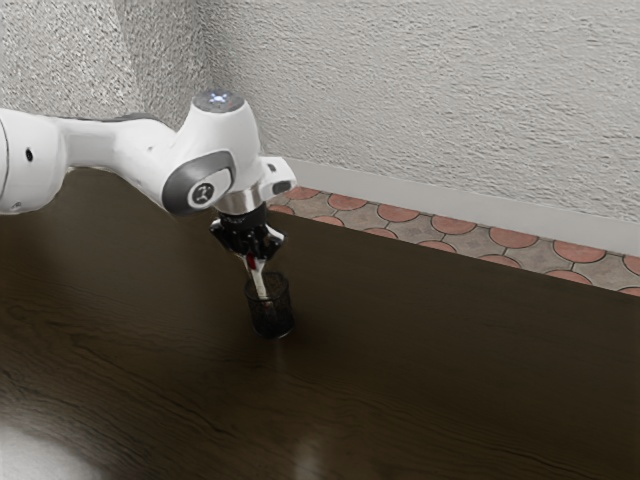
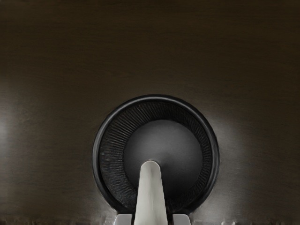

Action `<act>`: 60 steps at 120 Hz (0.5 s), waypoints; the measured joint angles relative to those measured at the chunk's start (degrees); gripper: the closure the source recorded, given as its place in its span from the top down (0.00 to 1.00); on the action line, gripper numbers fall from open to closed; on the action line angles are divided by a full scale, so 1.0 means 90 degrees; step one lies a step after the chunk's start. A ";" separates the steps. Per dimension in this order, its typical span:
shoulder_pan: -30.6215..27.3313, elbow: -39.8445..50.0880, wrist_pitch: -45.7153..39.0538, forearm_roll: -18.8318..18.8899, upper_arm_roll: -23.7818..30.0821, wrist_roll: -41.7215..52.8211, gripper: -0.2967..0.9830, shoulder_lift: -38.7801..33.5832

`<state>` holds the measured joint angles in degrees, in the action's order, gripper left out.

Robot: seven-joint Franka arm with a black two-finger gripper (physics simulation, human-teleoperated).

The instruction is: Take the marker out of the pen holder and place it to the left of the pen holder.

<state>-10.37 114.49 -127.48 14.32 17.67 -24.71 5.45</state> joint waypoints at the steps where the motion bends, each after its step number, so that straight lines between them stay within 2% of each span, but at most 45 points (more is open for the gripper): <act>1: 0.0003 0.0040 0.0018 -0.0002 0.0000 -0.0002 0.21 -0.0084; 11: 0.0038 0.0249 0.0244 -0.0013 0.0001 -0.0024 0.21 -0.0872; 19: 0.0010 0.0270 0.0398 -0.0012 -0.0013 -0.0040 0.21 -0.1048; 33: -0.0642 0.0257 0.0548 0.0002 -0.0033 -0.0057 0.21 -0.0703; 49: -0.1511 0.0031 0.0587 0.0038 -0.0026 -0.0061 0.21 0.0059; 60: -0.1697 -0.0029 0.0560 0.0050 -0.0029 -0.0065 0.20 0.0336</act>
<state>-25.64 114.23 -122.44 14.77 17.41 -25.29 8.47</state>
